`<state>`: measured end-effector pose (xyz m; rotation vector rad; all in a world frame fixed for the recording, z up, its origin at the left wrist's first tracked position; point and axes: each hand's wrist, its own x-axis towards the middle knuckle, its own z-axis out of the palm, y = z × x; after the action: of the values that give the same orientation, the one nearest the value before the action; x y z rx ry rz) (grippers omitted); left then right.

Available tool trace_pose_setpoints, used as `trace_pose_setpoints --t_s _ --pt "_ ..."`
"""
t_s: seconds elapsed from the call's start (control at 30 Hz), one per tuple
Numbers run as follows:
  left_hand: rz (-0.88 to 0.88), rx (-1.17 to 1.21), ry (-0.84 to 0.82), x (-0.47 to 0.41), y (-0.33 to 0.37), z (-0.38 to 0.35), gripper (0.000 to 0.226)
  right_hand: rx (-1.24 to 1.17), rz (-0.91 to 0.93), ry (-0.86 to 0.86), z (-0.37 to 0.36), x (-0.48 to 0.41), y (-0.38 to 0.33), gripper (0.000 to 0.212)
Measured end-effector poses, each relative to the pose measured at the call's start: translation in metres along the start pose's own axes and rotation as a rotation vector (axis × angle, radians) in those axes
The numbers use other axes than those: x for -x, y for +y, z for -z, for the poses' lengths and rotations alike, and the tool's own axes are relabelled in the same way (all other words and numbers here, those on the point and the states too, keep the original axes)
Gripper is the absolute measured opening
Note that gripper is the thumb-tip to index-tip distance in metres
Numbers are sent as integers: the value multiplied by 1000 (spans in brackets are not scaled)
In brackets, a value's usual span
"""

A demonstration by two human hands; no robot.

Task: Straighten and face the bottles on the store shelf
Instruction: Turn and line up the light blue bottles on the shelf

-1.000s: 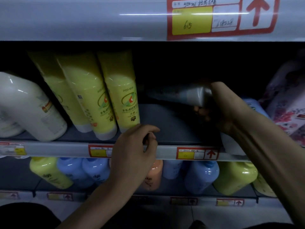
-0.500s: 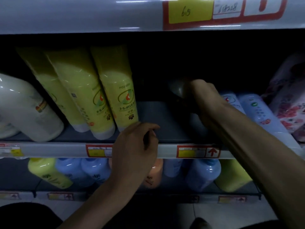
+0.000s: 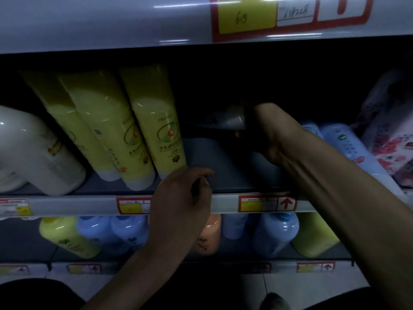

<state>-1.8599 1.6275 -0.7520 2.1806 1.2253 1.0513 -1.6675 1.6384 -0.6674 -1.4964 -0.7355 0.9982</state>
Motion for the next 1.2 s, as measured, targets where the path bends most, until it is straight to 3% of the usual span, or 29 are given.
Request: trace_pose_setpoints --t_s 0.1,0.17,0.3,0.43,0.53,0.63,0.73,0.8,0.87,0.93,1.0,1.1,1.2 --pt "-14 14 8 1 1 1 29 193 13 141 6 21 3 41" --pt "-32 12 0 2 -1 2 28 224 39 184 11 38 7 38" --pt "-213 -197 14 5 -8 7 31 643 183 288 18 52 20 60" --pt "-376 -417 143 4 -10 12 28 1150 305 382 17 64 39 53" --pt "-329 -449 197 2 -9 17 18 1330 405 448 16 62 48 49" --pt "-241 -445 205 1 -8 22 7 1503 353 470 6 61 50 44" --pt "-162 -405 198 1 -6 28 3 1442 476 525 -18 60 41 34" --pt "-101 -379 185 2 -6 32 4 1270 599 415 -37 57 34 29" --pt "-49 -365 178 1 -7 35 9 1041 568 248 -55 45 37 17" --pt "-26 -372 175 1 -8 37 11 951 424 108 -70 32 40 19" --pt "-18 -374 173 0 -10 40 13 1033 393 123 -73 28 36 24" --pt "-21 -357 183 1 -11 43 15 1363 416 283 -60 26 21 37" --pt "-42 -355 198 1 -13 44 15 1599 255 366 -39 25 22 54"
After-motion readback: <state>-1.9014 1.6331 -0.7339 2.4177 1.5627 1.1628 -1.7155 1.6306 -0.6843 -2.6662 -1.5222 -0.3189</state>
